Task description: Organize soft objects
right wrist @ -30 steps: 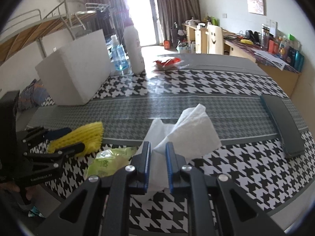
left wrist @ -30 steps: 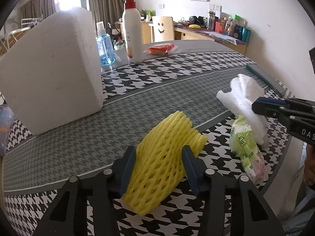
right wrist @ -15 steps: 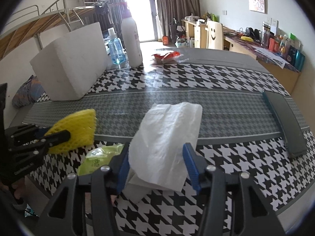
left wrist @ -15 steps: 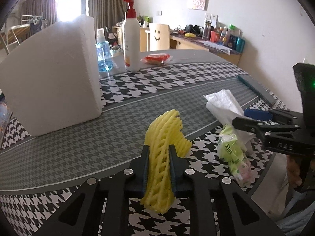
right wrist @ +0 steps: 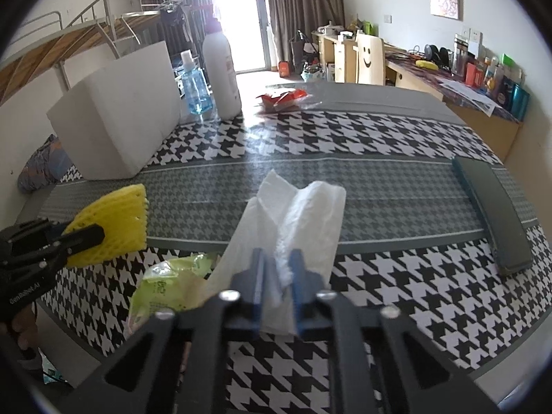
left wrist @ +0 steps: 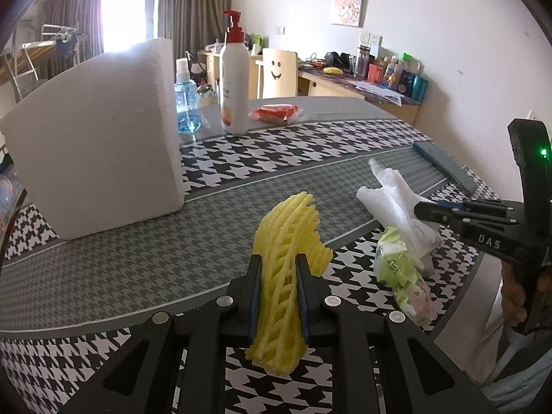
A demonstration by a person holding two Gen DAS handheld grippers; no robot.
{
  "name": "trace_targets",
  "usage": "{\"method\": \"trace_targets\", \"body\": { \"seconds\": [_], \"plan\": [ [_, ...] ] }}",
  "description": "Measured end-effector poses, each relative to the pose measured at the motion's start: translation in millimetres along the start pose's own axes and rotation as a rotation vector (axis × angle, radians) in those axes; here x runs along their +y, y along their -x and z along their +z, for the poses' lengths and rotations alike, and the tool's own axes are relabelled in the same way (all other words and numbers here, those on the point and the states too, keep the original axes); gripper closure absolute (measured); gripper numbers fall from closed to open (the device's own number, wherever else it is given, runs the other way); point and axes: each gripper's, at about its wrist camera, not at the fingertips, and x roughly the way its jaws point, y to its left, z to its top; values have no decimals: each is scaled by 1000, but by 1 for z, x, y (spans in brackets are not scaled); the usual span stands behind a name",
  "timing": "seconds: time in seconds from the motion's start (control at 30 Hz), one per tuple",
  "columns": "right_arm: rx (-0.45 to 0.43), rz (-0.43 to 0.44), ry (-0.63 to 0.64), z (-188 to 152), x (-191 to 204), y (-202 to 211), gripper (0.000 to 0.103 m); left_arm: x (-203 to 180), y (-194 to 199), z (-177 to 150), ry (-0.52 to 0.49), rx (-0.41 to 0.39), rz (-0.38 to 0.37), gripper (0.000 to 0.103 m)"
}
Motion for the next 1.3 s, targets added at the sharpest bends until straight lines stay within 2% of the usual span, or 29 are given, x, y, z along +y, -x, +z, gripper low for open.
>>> {"method": "trace_targets", "body": {
  "seconds": [0.23, 0.7, 0.93, 1.3],
  "plan": [
    [-58, 10, -18, 5, -5, 20, 98, 0, 5, -1, 0, -11, 2, 84],
    [-157, -90, -35, 15, -16, 54, 100, 1, 12, -3, 5, -23, 3, 84],
    [-214, -168, -15, 21, -21, 76, 100, -2, 13, -2, 0, -28, 2, 84],
    [-303, -214, -11, 34, -25, 111, 100, -3, 15, -1, 4, -35, 1, 84]
  ]
}}
